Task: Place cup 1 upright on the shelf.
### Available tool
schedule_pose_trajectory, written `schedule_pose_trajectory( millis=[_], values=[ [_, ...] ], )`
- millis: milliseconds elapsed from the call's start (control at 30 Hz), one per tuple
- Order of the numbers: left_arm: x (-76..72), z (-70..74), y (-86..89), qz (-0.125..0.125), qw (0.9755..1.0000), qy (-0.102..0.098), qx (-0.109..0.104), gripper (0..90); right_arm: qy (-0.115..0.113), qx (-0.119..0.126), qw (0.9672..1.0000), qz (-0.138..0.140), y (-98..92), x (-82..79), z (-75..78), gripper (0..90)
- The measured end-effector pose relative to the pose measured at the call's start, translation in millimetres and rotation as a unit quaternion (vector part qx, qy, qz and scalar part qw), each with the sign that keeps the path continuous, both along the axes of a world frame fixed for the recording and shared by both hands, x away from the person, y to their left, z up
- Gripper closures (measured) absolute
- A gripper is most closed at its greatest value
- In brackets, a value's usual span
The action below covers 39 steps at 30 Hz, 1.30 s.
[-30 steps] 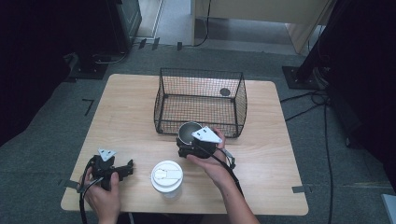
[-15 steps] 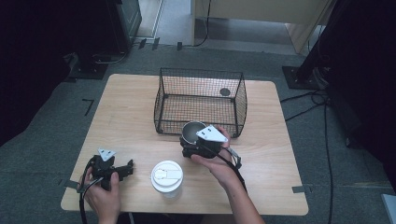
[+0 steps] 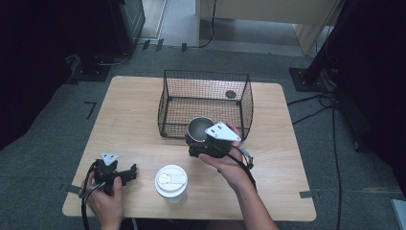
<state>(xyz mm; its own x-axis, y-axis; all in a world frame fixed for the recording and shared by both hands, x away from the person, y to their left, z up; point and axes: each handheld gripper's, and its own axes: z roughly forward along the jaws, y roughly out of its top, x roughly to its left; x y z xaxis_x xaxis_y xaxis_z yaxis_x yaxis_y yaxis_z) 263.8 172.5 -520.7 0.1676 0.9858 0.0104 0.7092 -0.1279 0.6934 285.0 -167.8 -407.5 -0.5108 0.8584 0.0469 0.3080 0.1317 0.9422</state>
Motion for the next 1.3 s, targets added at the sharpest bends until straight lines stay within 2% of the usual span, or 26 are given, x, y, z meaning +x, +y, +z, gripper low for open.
schedule_pose_trajectory(
  millis=[100,467,733,967,1100,1300],
  values=[
    [0.0,0.0,0.0,0.000,1.0000,0.000,0.000,0.0,-0.007,0.000,1.0000,0.002,-0.4,0.6,10.8,7.4],
    [0.0,0.0,0.0,0.000,1.0000,0.000,0.000,0.0,-0.016,0.015,0.9997,0.005,-1.3,6.9,30.6,7.4],
    [0.0,0.0,0.0,0.000,1.0000,0.000,0.000,0.0,-0.041,0.027,0.9988,-0.007,-1.7,17.6,51.0,7.4],
    [0.0,0.0,0.0,0.000,1.0000,0.000,0.000,0.0,-0.047,0.036,0.9981,-0.018,-2.3,26.8,58.4,7.4],
    [0.0,0.0,0.0,0.000,1.0000,0.000,0.000,0.0,-0.069,0.044,0.9963,-0.028,-3.2,37.0,63.1,7.4],
    [0.0,0.1,0.0,0.000,1.0000,0.000,0.000,0.0,-0.083,0.043,0.9945,-0.047,-5.1,49.9,64.7,7.4]
  ],
)
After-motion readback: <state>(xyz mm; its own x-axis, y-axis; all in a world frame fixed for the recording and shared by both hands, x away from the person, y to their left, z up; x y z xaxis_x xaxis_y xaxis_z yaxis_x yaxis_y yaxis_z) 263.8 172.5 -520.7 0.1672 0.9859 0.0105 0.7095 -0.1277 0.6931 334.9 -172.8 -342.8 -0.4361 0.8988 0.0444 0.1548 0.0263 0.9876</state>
